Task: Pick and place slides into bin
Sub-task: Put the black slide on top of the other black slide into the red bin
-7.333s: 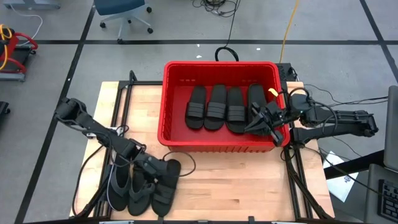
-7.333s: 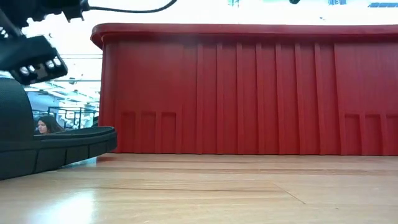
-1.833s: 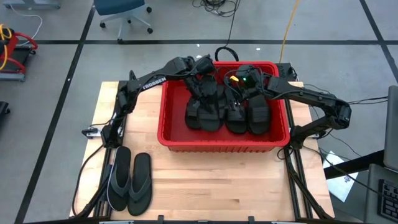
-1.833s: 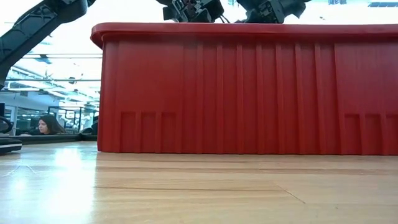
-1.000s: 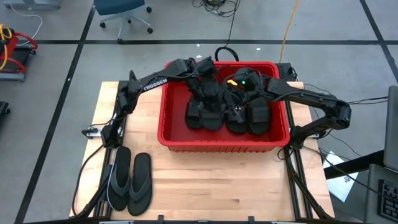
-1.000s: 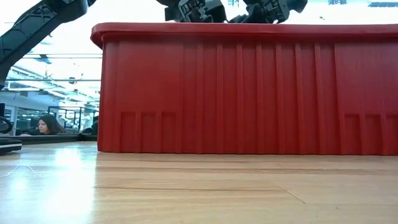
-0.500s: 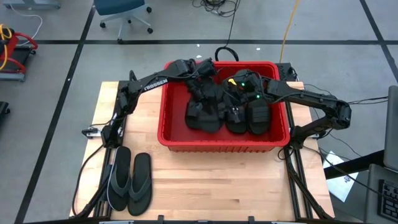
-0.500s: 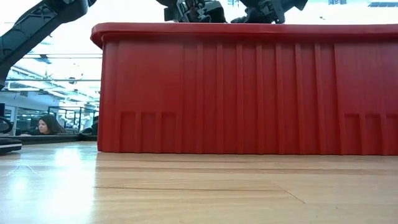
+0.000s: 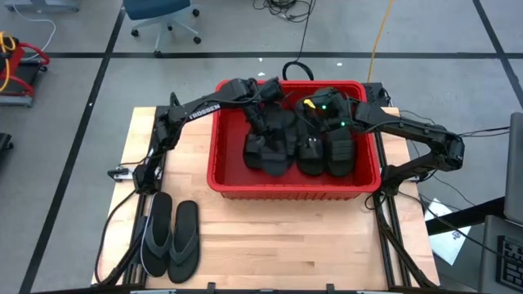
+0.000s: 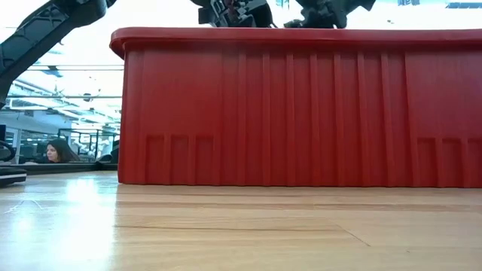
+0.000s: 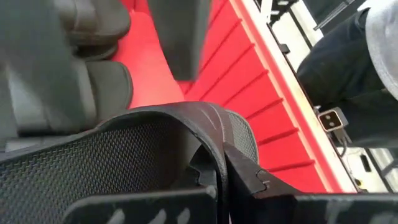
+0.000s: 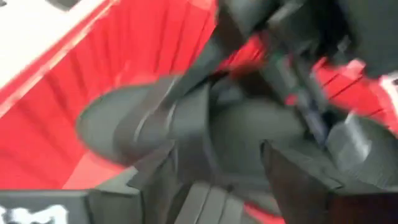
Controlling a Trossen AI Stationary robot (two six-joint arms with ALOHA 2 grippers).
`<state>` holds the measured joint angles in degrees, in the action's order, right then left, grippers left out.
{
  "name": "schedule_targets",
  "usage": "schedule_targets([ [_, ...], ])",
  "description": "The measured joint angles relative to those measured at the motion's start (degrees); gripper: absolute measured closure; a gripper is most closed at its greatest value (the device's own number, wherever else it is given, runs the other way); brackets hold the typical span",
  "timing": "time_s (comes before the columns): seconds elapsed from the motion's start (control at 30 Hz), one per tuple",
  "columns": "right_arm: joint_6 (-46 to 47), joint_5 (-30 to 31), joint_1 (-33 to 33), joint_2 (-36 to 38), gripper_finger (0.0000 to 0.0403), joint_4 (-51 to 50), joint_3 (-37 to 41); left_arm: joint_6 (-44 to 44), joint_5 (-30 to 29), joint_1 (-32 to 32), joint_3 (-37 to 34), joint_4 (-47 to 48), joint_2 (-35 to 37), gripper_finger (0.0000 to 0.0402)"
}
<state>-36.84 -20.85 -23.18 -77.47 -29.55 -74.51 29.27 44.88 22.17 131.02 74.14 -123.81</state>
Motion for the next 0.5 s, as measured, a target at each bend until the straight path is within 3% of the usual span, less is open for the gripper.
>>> schedule_targets([
  [0.23, 1.85, -0.43, -0.19, -1.03, 0.0152, 2.74, 0.12, -1.22, 0.22, 0.26, 0.0, -0.28, 0.0, 0.04],
  [0.5, 3.79, -8.68, -1.84, -1.38, 0.0169, 2.56, 0.15, 0.88, -2.82, 0.31, 0.0, 1.75, 0.0, 0.04],
])
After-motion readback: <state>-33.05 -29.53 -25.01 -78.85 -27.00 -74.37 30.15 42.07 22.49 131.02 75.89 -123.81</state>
